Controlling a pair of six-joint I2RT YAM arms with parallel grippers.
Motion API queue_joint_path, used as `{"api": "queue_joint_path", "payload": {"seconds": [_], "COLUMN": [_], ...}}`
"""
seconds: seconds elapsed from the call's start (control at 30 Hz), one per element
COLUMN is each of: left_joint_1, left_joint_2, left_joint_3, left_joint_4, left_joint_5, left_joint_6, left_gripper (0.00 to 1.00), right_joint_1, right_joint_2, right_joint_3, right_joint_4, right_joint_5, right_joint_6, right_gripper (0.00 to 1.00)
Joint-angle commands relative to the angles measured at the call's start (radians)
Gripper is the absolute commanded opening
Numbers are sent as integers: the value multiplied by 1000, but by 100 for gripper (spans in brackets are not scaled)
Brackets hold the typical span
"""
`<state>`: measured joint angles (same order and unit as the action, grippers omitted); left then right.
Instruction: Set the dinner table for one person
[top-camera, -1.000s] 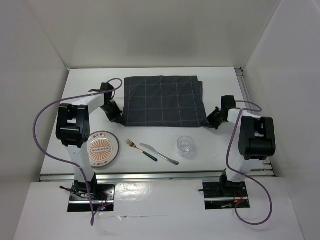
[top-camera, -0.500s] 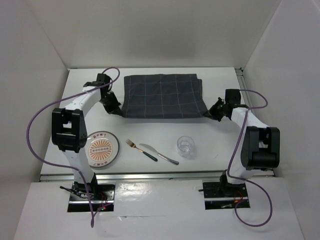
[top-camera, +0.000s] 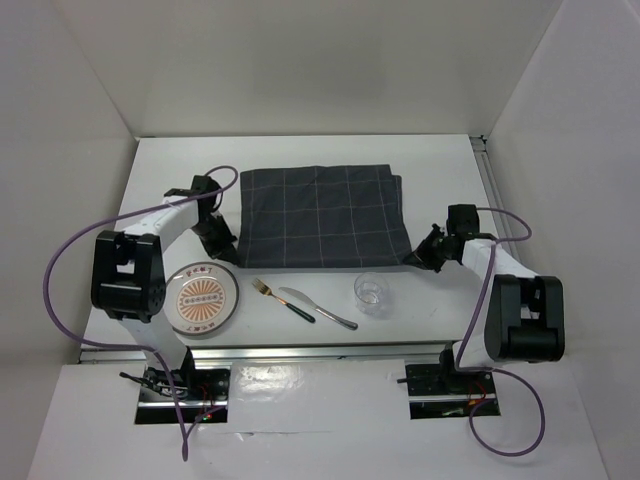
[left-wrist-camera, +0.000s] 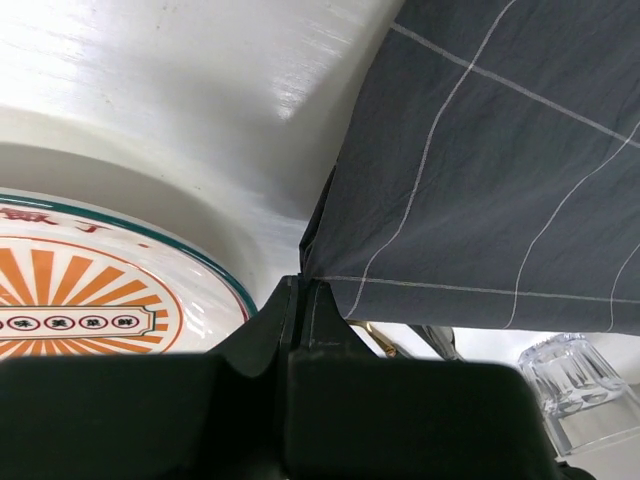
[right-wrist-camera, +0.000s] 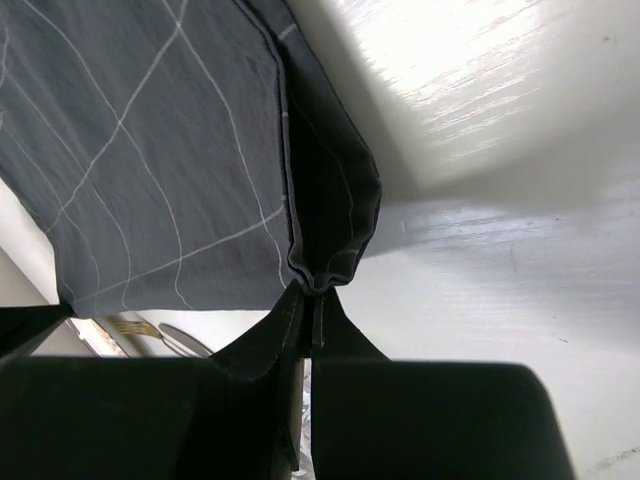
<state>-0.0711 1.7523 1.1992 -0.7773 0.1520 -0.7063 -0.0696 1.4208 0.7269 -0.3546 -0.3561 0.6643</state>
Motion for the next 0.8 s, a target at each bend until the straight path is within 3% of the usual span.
{"api": "queue_joint_path", "payload": {"seconds": [0.0, 0.33, 0.4, 0.43, 0.5, 0.53, 0.63, 0.77], "left_joint_1": [-1, 19, 19, 19, 19, 19, 19, 19], "left_joint_2": [-45, -34, -34, -34, -62, -71, -85, -94], "left_joint_3": [-4, 14, 14, 14, 14, 5, 16, 77], "left_joint_4": [4, -7, -7, -7, -7, -7, -7, -46], "left_joint_5": [-51, -92, -92, -92, -92, -92, -101, -101], "left_joint_6": [8, 8, 8, 8, 8, 17, 18, 37], "left_gripper": [0, 0, 12, 38, 66, 74, 85, 85], "right_joint_1": [10, 93, 93, 93, 93, 93, 102, 102], "right_joint_2": [-46, -46, -55, -65, -74, -74, -74, -112], "right_joint_3": [0, -9, -9, -9, -9, -9, 18, 74], "right_joint_4": [-6, -24, -38, -50, -50, -60, -90, -153], "right_joint_5": [3, 48, 83, 95, 106, 106, 128, 180], "right_joint_6": [-12, 8, 21, 21, 21, 21, 2, -18], "right_gripper": [0, 0, 4, 13, 38, 62, 86, 87]}}
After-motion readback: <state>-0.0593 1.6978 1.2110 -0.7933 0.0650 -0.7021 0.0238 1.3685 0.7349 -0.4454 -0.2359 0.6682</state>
